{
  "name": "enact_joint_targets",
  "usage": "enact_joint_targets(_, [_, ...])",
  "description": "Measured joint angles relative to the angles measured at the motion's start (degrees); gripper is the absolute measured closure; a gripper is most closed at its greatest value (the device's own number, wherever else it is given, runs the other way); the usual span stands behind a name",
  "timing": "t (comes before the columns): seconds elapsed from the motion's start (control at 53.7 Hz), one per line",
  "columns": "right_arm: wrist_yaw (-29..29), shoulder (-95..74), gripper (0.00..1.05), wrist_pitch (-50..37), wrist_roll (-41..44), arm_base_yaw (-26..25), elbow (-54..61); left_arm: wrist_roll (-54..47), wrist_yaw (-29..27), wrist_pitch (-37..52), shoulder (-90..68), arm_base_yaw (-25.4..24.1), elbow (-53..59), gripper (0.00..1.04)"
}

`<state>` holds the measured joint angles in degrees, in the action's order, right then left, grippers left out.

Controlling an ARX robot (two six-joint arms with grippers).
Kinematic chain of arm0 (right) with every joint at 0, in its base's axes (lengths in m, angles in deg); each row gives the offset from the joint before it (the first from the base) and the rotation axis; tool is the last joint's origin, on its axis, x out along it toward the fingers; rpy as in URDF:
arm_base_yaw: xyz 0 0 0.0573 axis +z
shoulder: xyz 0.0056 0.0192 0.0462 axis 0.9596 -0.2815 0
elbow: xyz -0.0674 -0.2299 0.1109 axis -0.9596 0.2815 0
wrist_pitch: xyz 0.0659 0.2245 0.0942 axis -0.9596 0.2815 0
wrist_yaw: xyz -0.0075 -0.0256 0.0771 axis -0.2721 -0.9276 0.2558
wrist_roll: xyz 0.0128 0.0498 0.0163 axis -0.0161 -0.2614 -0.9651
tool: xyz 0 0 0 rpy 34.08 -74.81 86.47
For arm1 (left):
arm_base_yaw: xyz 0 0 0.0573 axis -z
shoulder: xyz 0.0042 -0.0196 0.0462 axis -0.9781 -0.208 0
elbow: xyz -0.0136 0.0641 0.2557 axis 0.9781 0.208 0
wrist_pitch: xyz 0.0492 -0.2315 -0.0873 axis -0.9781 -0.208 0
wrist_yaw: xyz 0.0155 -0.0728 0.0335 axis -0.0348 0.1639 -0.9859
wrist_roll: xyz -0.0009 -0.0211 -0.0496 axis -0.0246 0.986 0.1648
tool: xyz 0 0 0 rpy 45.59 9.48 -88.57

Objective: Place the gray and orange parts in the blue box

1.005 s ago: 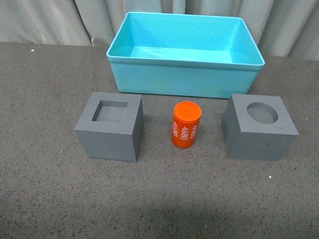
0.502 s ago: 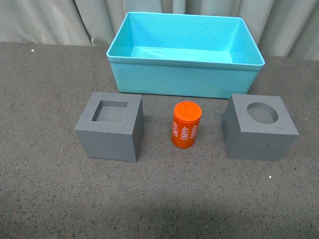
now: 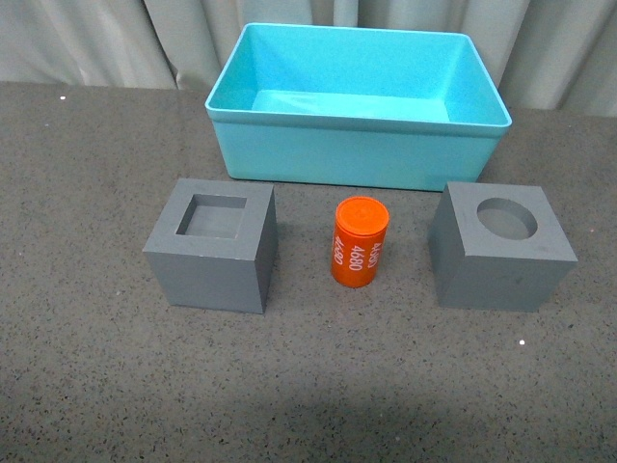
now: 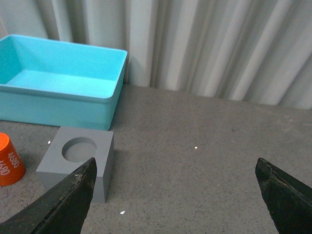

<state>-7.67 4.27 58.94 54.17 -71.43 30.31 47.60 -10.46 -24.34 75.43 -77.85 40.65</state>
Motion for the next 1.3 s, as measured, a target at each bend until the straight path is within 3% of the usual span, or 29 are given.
enact_joint_targets(0.205, [2.47, -34.07, 0.1, -13.92, -1.7, 0.79, -8.55, 0.02, 0.0, 0.0, 0.0, 0.0, 0.0, 0.07])
enact_joint_targets(0.54, [5.53, -66.34, 0.1, -9.79, -6.49, 2.82, -26.01, 0.02, 0.0, 0.0, 0.0, 0.0, 0.0, 0.07])
enact_joint_targets(0.949, [6.14, -83.1, 0.1, -5.38, -12.0, 5.49, -38.32, 0.02, 0.0, 0.0, 0.0, 0.0, 0.0, 0.07])
enact_joint_targets(1.079, [4.81, -84.11, 0.25, -4.94, -12.85, 6.25, -39.41, 0.02, 0.0, 0.0, 0.0, 0.0, 0.0, 0.07])
enact_joint_targets(1.172, [4.22, -84.24, 0.44, -4.0, -13.9, 6.78, -39.71, 0.02, -0.02, 0.0, 0.0, 0.0, 0.0, 0.07])
enact_joint_targets(1.303, [4.39, -84.41, 0.62, -3.21, -14.86, 6.86, -40.0, 0.0, 0.0, 0.0, 0.0, 0.0, 0.0, 0.07])
